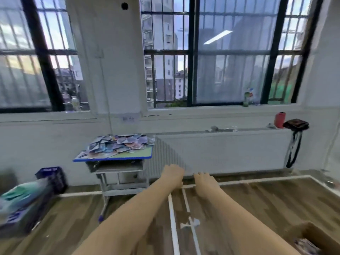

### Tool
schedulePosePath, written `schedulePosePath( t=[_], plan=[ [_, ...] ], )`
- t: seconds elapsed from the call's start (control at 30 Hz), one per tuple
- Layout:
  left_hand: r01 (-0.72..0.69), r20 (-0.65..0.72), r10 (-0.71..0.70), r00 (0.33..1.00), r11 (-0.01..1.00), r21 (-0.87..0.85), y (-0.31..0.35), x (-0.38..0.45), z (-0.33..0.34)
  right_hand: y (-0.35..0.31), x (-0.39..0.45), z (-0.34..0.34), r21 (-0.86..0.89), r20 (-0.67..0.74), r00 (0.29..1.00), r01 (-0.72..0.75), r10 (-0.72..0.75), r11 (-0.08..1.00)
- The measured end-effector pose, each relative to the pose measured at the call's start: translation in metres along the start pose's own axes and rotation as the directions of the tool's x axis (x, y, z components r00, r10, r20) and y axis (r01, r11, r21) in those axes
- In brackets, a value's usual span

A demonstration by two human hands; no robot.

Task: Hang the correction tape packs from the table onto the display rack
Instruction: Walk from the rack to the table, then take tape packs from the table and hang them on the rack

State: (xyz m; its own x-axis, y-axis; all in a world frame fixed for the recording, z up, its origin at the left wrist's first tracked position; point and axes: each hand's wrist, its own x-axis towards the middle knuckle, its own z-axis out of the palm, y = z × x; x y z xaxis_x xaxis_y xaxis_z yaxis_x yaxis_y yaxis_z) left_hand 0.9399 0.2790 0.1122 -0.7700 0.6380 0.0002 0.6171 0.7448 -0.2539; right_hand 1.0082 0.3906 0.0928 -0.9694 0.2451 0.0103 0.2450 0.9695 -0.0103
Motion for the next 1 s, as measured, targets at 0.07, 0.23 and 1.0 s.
schedulePosePath(
  t=[0.07,0.23,1.0],
  plan=[
    [0.06,0.021,-0.06,0.998,0.998,-0.027,-0.043,0.007,0.02,-0.033,0.032,0.011,0.008,0.019,0.997,0.072,-0.072,0.997],
    [0.183,0.112,-0.174,0.978,0.98,-0.076,-0.117,0.04,0.07,-0.076,0.109,0.039,0.033,0.088,0.975,0.2,-0.202,0.979],
    [0.302,0.272,-0.251,0.929,0.939,-0.163,-0.349,0.406,0.188,-0.124,0.594,0.089,0.119,0.289,0.935,0.178,-0.206,0.977]
  ],
)
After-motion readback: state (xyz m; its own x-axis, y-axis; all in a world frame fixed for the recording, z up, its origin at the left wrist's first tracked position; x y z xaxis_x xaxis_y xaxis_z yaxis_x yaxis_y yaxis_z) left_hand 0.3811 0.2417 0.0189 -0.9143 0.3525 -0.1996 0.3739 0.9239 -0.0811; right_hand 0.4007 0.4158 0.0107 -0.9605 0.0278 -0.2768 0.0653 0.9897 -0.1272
